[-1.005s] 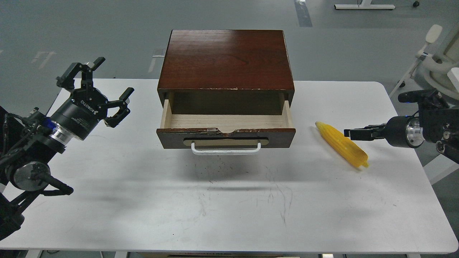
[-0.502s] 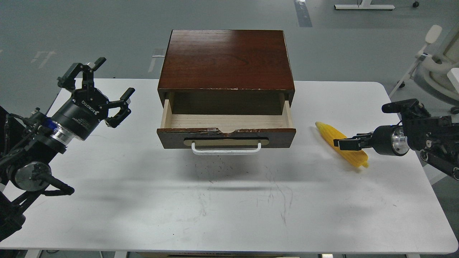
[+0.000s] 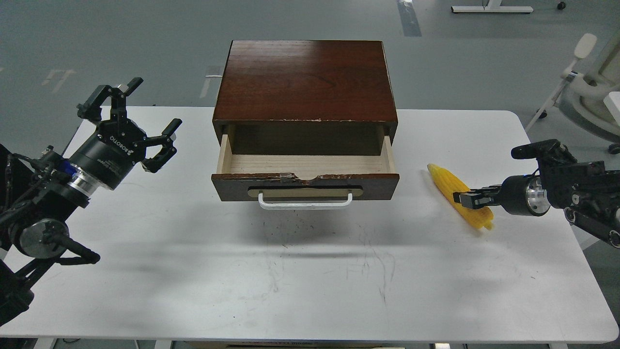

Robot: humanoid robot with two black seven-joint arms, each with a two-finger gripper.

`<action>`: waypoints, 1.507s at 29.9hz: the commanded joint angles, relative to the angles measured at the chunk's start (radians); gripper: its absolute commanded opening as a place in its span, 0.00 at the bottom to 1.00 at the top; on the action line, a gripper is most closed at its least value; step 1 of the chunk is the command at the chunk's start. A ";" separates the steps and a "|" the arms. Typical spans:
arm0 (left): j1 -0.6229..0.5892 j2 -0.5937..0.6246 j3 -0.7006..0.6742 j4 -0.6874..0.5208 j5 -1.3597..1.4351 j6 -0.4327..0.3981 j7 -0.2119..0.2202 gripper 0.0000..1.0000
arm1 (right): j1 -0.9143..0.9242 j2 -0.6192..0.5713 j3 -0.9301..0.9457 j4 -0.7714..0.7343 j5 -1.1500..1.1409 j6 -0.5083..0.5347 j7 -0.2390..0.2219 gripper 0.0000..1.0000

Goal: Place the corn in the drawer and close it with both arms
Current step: 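Lift the corn with the right gripper and carry it over the drawer, then lower the corn into the open drawer and release it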

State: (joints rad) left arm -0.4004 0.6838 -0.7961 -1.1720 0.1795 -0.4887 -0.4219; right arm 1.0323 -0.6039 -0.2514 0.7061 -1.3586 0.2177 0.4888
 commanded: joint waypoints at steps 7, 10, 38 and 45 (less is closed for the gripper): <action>-0.003 0.008 -0.002 -0.002 0.000 0.000 0.000 0.99 | 0.224 -0.065 0.067 0.067 0.015 -0.006 0.000 0.09; -0.003 0.017 -0.002 -0.003 0.000 0.000 0.000 0.99 | 0.345 -0.082 0.070 0.128 0.015 -0.003 0.000 0.09; -0.008 0.043 -0.002 -0.006 0.000 0.000 0.000 0.99 | 0.720 0.351 -0.247 0.380 -0.158 -0.103 0.000 0.10; -0.008 0.043 -0.002 -0.006 0.000 0.000 0.000 0.99 | 0.698 0.389 -0.285 0.342 -0.162 -0.118 0.000 0.11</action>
State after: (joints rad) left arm -0.4080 0.7273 -0.7978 -1.1781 0.1795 -0.4887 -0.4218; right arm 1.7416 -0.2297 -0.5288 1.0723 -1.5197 0.1031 0.4887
